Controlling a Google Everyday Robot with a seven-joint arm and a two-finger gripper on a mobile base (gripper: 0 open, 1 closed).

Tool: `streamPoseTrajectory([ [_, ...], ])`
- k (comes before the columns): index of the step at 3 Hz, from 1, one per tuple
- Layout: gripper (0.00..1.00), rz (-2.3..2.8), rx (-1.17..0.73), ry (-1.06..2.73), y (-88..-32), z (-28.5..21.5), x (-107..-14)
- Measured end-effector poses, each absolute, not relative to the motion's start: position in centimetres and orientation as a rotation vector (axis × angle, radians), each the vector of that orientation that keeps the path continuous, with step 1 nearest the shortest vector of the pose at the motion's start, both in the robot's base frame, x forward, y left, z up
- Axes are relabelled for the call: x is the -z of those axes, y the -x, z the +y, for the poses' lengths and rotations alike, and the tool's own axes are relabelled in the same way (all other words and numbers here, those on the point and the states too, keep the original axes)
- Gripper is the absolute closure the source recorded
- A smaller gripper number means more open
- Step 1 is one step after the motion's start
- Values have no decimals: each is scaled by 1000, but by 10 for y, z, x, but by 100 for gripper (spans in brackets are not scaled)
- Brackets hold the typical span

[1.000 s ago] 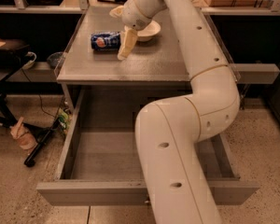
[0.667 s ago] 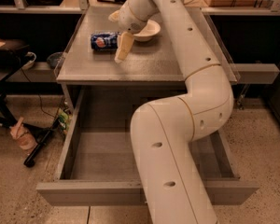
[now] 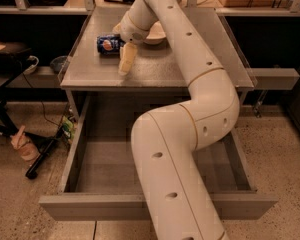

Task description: Place pepsi can into top drawer

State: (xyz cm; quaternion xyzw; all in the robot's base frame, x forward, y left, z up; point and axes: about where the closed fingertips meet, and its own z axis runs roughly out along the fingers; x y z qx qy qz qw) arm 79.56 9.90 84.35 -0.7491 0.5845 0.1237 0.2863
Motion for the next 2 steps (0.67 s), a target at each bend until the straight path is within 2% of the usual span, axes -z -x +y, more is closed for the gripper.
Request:
streamPoseTrajectory([
  [1, 16, 1565, -332, 2005, -795, 100, -842],
  [2, 39, 1565, -332, 2005, -795, 100, -842],
])
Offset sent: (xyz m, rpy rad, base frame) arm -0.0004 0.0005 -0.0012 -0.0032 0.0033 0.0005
